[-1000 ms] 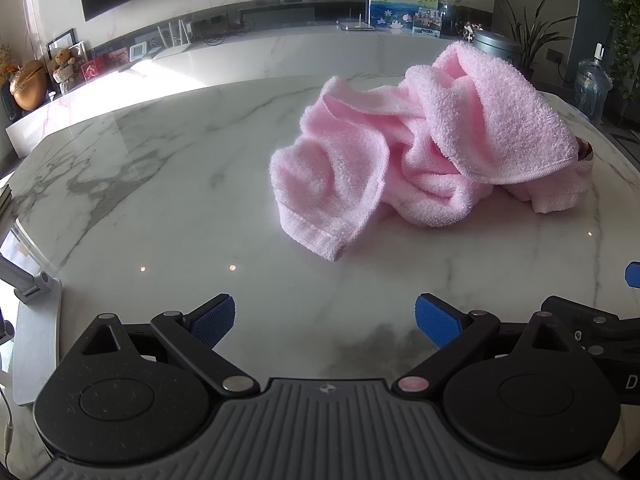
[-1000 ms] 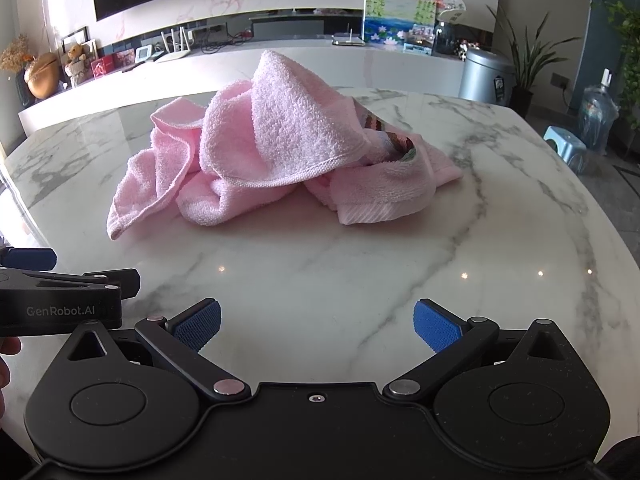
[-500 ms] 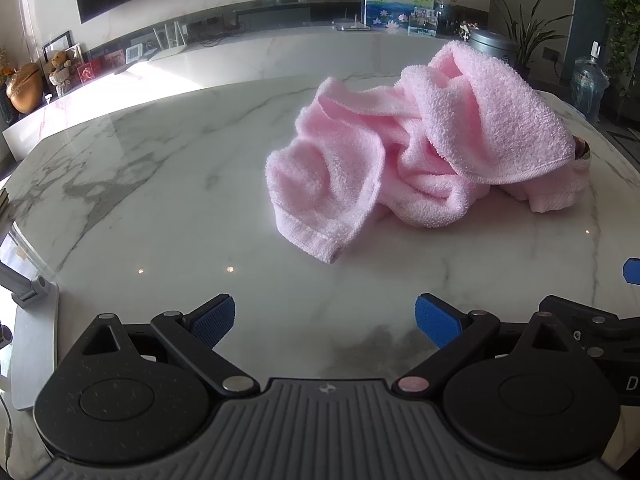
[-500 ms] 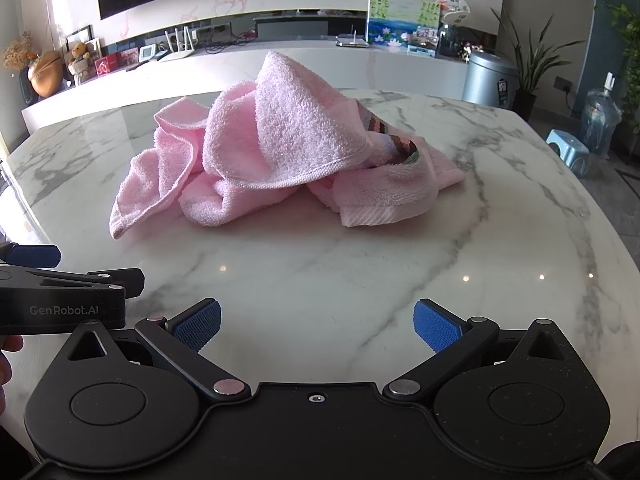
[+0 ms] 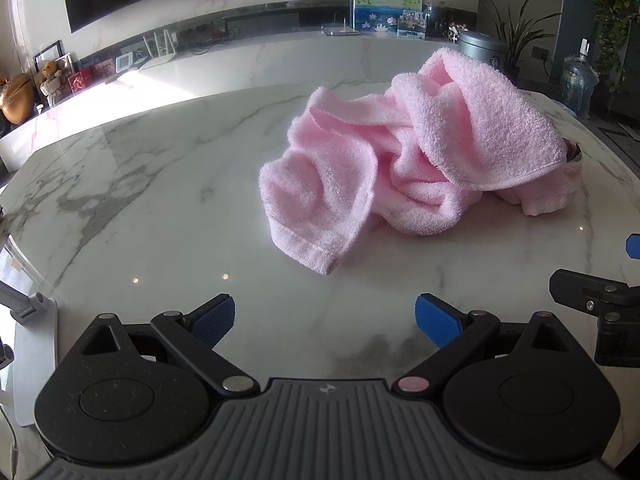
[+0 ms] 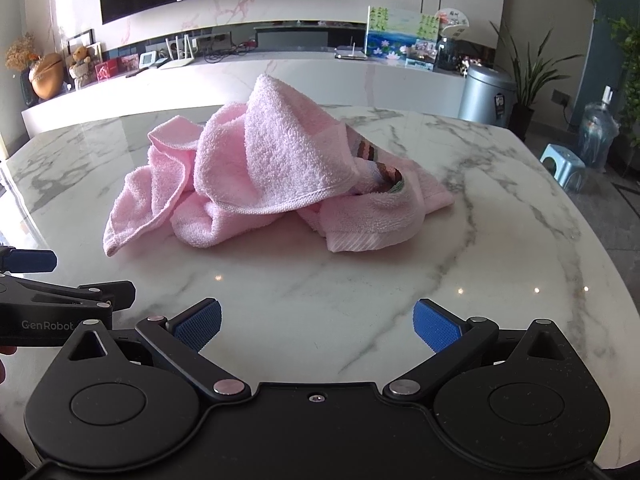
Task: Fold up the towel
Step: 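Grasp the striped towel edge with the right gripper while the left gripper grasps another towel edge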
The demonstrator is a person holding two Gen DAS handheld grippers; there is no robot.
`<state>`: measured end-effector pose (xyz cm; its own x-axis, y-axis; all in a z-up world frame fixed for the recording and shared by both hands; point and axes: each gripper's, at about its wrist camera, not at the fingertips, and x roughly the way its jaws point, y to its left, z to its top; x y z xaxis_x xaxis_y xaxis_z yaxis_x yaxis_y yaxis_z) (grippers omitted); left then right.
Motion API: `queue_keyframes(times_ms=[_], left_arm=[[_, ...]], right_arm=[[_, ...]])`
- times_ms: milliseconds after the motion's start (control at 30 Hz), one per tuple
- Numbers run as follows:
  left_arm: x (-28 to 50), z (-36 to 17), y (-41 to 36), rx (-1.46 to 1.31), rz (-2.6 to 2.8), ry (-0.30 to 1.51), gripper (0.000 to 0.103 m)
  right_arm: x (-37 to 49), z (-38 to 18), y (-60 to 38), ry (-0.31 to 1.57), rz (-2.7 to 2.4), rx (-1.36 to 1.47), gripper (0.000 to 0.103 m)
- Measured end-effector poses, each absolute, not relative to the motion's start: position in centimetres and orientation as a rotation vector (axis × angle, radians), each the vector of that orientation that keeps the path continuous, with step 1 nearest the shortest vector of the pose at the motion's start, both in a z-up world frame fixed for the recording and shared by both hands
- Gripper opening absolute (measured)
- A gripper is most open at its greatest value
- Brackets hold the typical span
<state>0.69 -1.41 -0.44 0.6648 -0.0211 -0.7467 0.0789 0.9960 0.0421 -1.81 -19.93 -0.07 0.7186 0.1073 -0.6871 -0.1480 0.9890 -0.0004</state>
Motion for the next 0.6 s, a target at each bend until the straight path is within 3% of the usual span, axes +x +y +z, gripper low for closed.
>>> queue_keyframes(times_ms=[233, 400, 467, 600], left_arm=[[1.1, 0.0, -1.7, 0.092, -0.093, 0.828, 0.094], [2.3, 0.3, -2.2, 0.136, -0.114, 0.829, 0.083], [3.0, 0.4, -2.4, 0.139, -0.132, 0.832, 0.073], [4.0, 0.3, -2.5, 0.148, -0.177, 0.841, 0.067]], right_arm=[[-0.9, 0.1, -20.2, 0.765, 0.148, -0.075, 0.086], [0.4, 0.5, -20.7, 0.769, 0.156, -0.096, 0.083], [1.1, 0.7, -21.1, 0.769, 0.157, -0.107, 0.083], [2.6, 1.1, -21.9, 0.772, 0.154, -0.130, 0.081]])
